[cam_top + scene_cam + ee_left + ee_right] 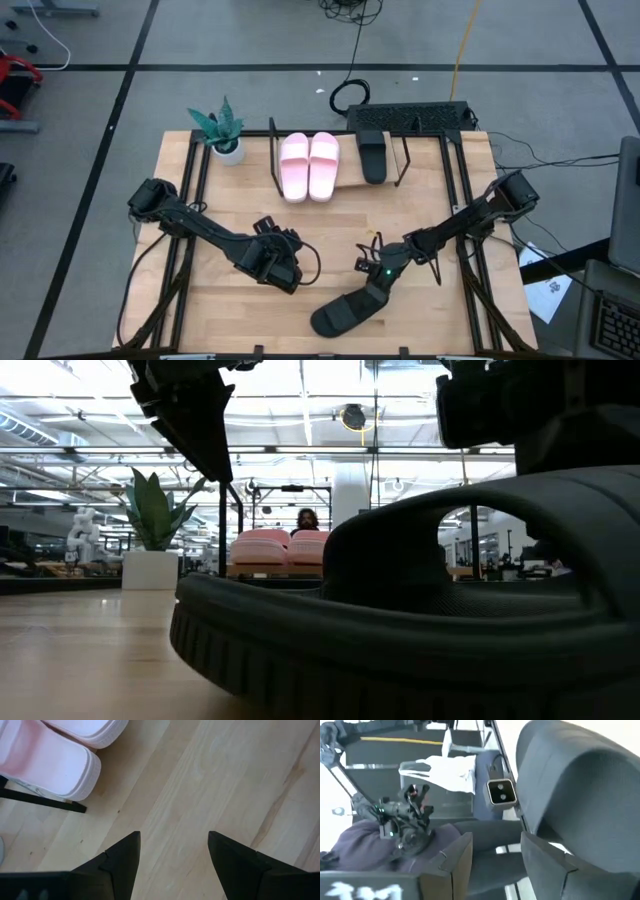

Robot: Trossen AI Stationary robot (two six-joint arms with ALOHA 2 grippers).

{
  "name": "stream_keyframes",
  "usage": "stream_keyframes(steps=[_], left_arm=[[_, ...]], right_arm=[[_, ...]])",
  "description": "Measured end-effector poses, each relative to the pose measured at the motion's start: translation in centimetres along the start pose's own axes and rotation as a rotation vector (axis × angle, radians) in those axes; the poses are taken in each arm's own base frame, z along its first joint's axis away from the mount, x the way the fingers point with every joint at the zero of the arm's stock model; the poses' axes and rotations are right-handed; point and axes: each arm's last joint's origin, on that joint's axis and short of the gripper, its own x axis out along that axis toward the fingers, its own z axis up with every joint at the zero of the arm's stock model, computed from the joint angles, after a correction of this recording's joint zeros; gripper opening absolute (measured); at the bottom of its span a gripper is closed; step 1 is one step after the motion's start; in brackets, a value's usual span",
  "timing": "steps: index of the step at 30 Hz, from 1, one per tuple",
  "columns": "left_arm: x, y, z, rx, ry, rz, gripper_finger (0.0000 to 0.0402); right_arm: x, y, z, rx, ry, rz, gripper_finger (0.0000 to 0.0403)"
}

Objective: Pick and place slides into the shelf
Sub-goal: Put the black slide on the shelf

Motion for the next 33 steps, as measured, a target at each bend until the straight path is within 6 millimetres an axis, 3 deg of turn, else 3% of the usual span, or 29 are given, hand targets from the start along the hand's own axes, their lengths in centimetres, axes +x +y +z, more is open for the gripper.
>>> stream_keyframes(steps=[9,13,33], left_arm=[[0.0,0.0,0.1,0.022,-0.019,0.016,0.0237],[0.0,0.0,0.1,0.023,-0.02,0.017,0.0237],[-0.3,-0.2,-0.2,0.054,-0.034,0.021,0.0237]], right_arm=[[1.2,1.7,-0.4,-0.006,-0.041,-0.051,0.0159],[1.4,1.2,-0.5,0.009,-0.049,-0.136,0.0159],[1.3,0.4,-0.2,0.07,-0.176,-0.23,0.0159]])
